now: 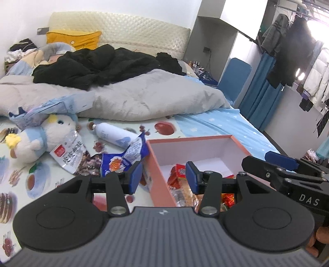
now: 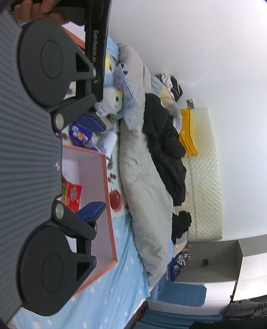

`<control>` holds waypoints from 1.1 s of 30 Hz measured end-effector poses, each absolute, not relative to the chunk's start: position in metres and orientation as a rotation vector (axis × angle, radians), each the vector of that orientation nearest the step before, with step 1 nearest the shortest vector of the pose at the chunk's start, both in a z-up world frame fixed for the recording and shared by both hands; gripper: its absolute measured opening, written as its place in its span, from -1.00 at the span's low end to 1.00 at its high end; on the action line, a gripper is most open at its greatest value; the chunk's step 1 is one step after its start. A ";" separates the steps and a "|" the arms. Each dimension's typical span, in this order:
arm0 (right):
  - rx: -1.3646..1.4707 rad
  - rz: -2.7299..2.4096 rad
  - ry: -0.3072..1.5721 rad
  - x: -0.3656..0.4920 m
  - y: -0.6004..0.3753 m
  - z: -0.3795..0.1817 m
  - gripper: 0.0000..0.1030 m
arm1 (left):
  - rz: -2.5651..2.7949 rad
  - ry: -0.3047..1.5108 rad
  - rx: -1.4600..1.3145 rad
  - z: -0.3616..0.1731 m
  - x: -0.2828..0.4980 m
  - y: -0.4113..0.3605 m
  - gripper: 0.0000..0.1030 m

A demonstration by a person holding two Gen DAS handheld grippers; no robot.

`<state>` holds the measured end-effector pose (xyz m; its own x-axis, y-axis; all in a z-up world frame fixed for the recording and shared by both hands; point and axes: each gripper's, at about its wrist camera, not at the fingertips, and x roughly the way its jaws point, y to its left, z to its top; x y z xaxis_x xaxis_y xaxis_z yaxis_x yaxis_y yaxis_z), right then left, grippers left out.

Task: Organize snacks
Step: 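Withdraw both grippers from the box toward the remaining snacks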

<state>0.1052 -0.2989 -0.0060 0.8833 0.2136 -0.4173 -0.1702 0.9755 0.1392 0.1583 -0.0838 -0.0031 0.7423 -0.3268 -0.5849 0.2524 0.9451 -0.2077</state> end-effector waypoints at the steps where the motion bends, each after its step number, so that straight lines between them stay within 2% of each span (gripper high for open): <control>1: 0.099 0.205 0.447 0.104 -0.296 -0.007 0.47 | -0.311 0.662 -0.119 -0.004 0.157 -0.080 0.02; 33: 0.142 0.180 0.579 0.046 -0.211 -0.070 0.47 | -0.193 0.713 -0.163 -0.050 0.106 0.025 0.07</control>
